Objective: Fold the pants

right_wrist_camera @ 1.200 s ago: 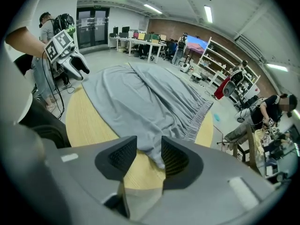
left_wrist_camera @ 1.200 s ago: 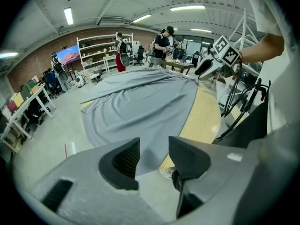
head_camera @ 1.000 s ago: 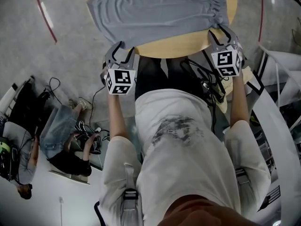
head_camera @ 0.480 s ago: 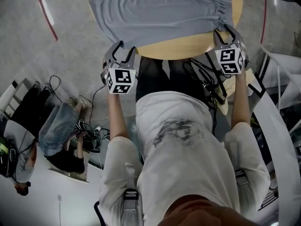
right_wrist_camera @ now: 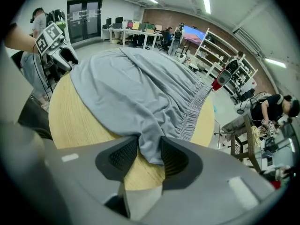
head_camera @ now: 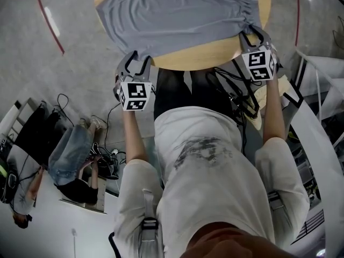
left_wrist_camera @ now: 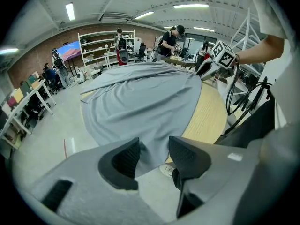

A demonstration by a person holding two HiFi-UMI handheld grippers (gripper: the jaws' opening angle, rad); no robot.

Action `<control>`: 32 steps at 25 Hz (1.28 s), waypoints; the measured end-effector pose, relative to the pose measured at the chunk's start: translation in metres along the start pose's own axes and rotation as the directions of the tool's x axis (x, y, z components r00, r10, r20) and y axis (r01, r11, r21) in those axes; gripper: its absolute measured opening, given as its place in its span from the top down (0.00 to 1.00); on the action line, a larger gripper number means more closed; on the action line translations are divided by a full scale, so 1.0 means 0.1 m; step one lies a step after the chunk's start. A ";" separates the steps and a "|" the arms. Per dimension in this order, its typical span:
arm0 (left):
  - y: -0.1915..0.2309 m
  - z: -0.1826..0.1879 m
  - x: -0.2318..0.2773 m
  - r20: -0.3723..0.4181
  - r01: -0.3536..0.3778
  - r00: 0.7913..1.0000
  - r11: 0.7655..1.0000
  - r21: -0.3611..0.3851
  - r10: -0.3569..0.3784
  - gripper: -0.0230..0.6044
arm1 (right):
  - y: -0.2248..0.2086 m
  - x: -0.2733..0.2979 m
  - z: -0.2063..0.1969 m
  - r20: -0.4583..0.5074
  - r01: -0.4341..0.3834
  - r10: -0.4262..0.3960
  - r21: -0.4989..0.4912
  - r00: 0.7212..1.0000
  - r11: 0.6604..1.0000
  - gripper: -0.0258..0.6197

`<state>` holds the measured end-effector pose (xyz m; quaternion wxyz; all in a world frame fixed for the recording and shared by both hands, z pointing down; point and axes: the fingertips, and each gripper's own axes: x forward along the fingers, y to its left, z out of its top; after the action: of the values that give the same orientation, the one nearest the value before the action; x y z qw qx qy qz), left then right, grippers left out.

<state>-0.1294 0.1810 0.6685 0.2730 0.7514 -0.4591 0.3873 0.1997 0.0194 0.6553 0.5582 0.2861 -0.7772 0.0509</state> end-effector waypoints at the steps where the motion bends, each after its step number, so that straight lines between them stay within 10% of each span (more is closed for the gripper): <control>1: -0.01 0.02 0.00 0.000 -0.001 1.000 1.000 -0.001 0.001 0.63 | -0.02 0.00 0.01 0.001 0.000 0.000 0.002 1.000 1.000 0.71; 11: 0.03 0.10 0.04 0.020 -0.043 0.999 0.999 0.004 0.043 0.91 | -0.08 0.05 0.00 -0.016 0.050 -0.051 -0.030 0.999 0.998 0.93; 32: -0.22 0.05 -0.20 0.038 0.021 0.999 0.999 -0.049 -0.019 0.92 | 0.10 -0.26 -0.47 -0.069 0.067 -0.065 0.022 0.995 0.998 0.94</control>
<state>-0.1138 0.1960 0.6482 0.2864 0.7562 -0.4661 0.3590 0.2393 0.0561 0.6517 0.5822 0.3166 -0.7471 0.0515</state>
